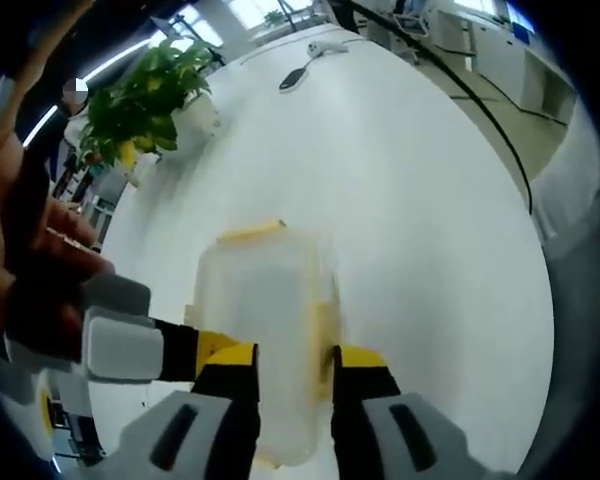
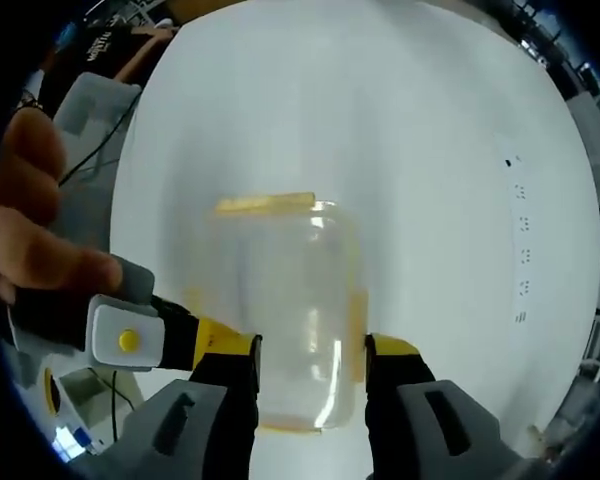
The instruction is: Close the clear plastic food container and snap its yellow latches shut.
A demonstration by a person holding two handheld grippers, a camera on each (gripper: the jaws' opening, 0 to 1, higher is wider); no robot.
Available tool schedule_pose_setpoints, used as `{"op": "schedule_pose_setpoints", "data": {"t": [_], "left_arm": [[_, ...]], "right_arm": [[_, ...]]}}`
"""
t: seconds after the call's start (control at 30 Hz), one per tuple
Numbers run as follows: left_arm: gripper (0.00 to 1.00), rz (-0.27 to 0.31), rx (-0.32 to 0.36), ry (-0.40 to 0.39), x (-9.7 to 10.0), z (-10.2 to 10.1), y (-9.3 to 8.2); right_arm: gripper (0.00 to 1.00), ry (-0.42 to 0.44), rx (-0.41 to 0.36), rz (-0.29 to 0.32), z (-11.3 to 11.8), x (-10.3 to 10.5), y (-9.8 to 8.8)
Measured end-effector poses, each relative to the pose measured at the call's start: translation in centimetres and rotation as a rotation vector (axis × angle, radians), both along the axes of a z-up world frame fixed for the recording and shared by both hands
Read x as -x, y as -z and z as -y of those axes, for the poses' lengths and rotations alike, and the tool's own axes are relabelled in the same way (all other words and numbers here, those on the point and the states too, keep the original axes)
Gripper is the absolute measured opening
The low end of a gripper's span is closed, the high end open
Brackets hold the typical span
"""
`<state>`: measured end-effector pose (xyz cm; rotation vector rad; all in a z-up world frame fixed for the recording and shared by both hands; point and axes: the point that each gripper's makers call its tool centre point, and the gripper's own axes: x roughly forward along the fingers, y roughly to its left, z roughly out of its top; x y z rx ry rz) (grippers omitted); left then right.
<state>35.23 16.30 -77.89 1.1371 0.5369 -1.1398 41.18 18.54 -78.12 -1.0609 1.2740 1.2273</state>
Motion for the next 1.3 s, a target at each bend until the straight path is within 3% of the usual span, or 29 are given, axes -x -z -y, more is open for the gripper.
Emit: {"op": "schedule_pose_setpoints", "data": {"t": [0.5, 0.53, 0.57, 0.6, 0.77, 1.0, 1.17, 1.3], "left_arm": [[0.18, 0.002, 0.001, -0.018, -0.07, -0.14, 0.04], [0.15, -0.031, 0.006, -0.009, 0.48, -0.14, 0.09], [0.15, 0.003, 0.005, -0.019, -0.24, -0.37, -0.69], [0.15, -0.021, 0.024, -0.040, -0.10, -0.38, -0.29], [0.17, -0.037, 0.057, -0.006, -0.26, -0.15, -0.05], [0.19, -0.013, 0.000, 0.002, -0.19, 0.16, -0.01], [0.20, 0.000, 0.017, 0.003, -0.07, 0.01, -0.01], [0.20, 0.059, 0.007, 0.012, 0.09, 0.10, 0.15]], "right_arm": [[0.38, 0.001, -0.008, 0.006, -0.12, -0.15, 0.02], [0.38, 0.005, -0.003, 0.012, -0.01, -0.30, 0.03], [0.38, 0.008, -0.007, 0.009, -0.06, -0.22, 0.13], [0.38, 0.004, -0.007, 0.009, -0.05, -0.18, 0.19], [0.38, 0.008, -0.017, 0.010, -0.06, -0.01, 0.19], [0.38, 0.005, -0.051, 0.006, -0.06, 0.07, 0.18], [0.38, -0.002, -0.067, -0.002, 0.01, 0.27, 0.06], [0.38, -0.021, -0.114, -0.016, 0.11, 0.66, -0.06]]}}
